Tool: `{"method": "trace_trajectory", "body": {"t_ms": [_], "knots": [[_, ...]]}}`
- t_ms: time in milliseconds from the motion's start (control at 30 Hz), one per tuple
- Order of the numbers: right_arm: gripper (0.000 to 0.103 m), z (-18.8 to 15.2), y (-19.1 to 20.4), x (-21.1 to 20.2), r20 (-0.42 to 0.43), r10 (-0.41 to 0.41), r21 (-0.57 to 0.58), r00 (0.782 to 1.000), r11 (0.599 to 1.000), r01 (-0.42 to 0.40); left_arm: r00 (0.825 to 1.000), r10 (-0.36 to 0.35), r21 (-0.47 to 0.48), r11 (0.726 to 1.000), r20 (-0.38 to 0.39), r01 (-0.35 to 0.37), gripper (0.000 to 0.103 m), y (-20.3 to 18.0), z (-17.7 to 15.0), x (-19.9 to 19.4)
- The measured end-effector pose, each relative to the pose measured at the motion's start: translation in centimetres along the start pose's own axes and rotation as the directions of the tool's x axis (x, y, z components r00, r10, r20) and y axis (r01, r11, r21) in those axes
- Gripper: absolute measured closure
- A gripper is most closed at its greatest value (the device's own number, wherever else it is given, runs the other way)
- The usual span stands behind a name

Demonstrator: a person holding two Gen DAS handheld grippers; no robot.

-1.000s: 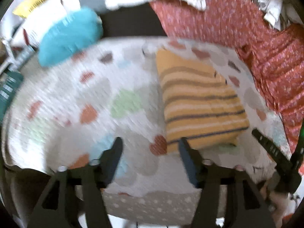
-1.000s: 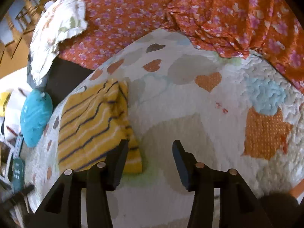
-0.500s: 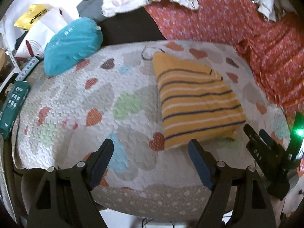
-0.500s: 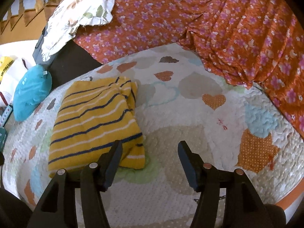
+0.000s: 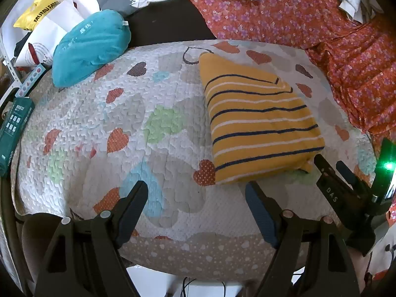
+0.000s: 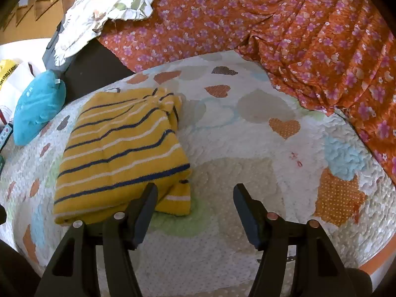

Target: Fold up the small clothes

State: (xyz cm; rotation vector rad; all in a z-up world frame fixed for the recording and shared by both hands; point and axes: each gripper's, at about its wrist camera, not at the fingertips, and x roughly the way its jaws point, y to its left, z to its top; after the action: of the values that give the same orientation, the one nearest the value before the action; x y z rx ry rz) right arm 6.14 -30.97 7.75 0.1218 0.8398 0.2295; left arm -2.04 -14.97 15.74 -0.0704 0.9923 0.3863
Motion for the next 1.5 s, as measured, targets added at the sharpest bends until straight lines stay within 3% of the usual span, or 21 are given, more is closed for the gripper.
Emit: {"method": "trace_trajectory", "body": {"t_ms": [1500], "knots": [[0.032, -0.8, 0.4, 1.5, -0.049, -0.019, -0.013, 0.999, 1.000, 0.018, 0.997, -0.043, -0.015, 0.999, -0.071, 0.042, 0.023, 0.4, -0.6, 1.9]]}}
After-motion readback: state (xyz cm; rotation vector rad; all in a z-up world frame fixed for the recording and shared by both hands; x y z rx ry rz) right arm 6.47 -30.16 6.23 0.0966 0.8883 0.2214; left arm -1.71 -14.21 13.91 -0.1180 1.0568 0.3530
